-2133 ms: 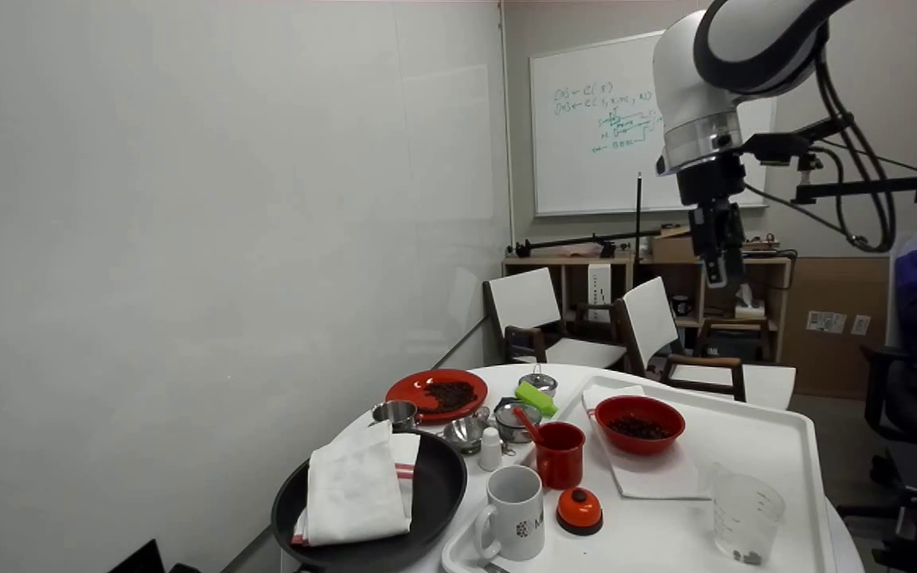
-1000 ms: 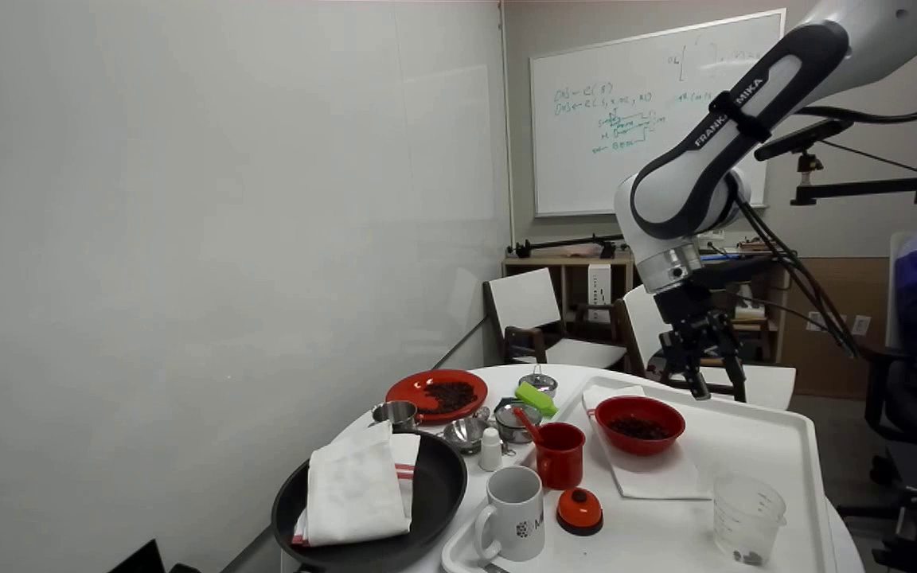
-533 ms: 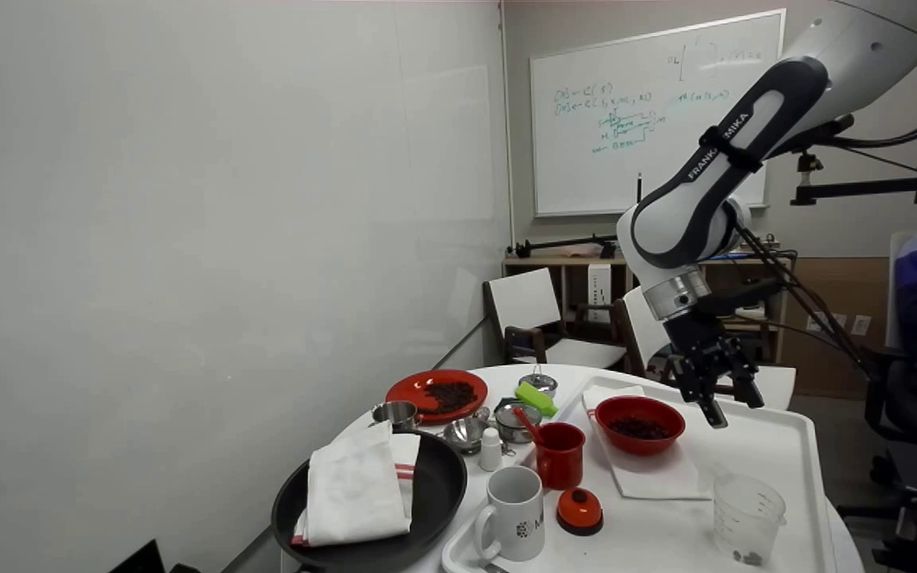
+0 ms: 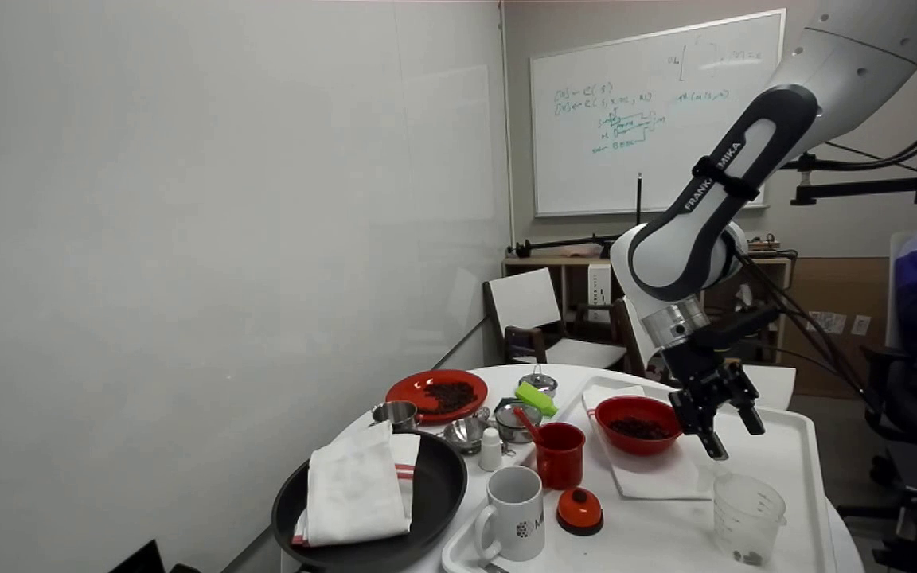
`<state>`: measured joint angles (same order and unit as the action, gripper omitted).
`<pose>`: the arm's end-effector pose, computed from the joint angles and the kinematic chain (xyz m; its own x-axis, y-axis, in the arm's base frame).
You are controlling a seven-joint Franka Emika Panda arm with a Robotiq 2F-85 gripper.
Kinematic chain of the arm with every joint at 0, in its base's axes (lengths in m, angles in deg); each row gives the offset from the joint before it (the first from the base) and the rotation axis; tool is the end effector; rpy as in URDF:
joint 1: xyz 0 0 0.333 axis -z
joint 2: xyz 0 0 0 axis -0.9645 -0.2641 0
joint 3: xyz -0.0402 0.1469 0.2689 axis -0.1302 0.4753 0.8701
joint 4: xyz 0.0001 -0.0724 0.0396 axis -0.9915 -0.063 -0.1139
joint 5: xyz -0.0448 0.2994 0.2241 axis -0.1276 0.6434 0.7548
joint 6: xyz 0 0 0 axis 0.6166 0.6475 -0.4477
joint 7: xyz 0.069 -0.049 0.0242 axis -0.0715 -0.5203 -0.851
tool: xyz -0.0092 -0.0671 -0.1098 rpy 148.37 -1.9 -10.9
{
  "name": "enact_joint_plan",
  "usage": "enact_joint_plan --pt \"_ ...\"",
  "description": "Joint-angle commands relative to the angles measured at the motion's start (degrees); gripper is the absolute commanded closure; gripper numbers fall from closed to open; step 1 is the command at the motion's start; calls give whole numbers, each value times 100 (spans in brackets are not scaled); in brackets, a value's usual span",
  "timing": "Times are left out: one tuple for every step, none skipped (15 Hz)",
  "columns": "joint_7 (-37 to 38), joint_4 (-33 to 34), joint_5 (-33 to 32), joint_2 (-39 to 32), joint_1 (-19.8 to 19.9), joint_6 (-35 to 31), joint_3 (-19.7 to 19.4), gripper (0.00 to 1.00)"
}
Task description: Pour the contents of the cup into the bowl
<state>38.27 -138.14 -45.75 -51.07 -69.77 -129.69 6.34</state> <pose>0.4514 -0.0887 0.1674 0.7389 -0.4107 -0.5342 -0.4429 -0.8935 0.0744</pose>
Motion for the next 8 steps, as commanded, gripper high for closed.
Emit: enact_joint_plan --pt "253 -97 -105 -138 -121 -350 32 0" --pt "285 -115 -92 -166 -139 -421 33 0" --pt "328 -138 -88 -183 -157 -510 25 0" --pt "388 -160 -61 -192 -162 -594 12 0" --pt "433 -179 -49 -195 -160 -663 0 0" --pt "469 -190 -19 -196 -143 -714 -11 0" --pt "519 -204 21 -187 -115 -764 -32 0" --pt "590 -218 43 -178 -98 -824 -62 0"
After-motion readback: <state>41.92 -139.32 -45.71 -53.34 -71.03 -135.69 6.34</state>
